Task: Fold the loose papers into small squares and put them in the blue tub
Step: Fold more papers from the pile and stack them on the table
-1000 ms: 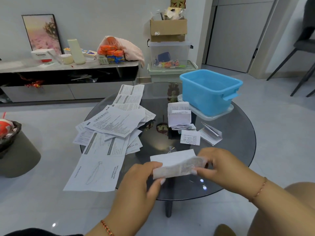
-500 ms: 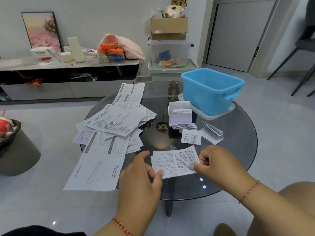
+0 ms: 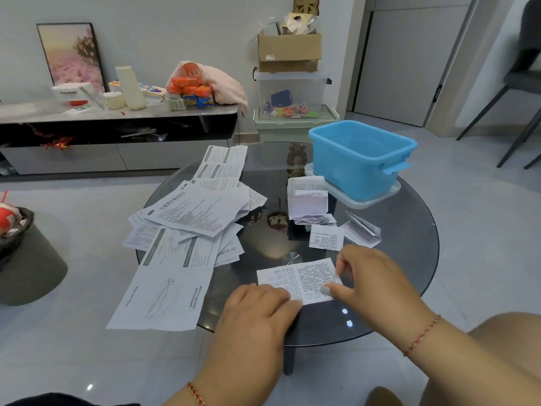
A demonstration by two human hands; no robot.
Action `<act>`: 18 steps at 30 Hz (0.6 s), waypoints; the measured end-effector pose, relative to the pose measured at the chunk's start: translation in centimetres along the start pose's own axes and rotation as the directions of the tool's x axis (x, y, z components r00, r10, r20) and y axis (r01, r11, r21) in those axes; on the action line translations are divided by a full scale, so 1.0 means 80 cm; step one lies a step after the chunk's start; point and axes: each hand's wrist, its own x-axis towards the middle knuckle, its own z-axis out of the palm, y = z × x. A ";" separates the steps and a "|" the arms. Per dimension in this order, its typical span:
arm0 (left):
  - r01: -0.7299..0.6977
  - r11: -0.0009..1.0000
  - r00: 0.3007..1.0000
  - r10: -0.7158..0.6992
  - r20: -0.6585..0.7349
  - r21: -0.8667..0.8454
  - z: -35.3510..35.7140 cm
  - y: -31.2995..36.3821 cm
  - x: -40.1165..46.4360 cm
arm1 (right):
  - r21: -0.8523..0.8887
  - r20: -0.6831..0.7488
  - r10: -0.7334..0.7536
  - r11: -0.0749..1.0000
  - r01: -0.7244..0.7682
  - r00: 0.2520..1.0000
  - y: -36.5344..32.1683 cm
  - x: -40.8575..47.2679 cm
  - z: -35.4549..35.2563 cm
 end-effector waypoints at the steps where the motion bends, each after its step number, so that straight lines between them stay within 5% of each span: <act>1: -0.018 1.000 1.000 0.018 0.008 0.018 0.000 0.001 -0.001 | 0.024 -0.011 -0.058 0.998 0.058 0.998 -0.003 -0.001 0.001; 7: -0.028 0.998 0.999 0.025 0.042 0.065 -0.003 0.001 -0.006 | 0.143 0.098 -0.431 0.898 0.415 0.897 -0.009 -0.009 0.008; 12: 0.026 0.995 0.999 -0.029 0.028 0.091 -0.010 0.003 -0.007 | -0.046 0.121 -0.441 0.893 0.448 0.889 -0.001 -0.011 -0.006; 18: 0.065 0.989 0.998 -0.063 -0.012 0.135 -0.012 0.007 -0.008 | -0.008 0.055 -0.378 0.925 0.379 0.924 0.004 -0.006 -0.013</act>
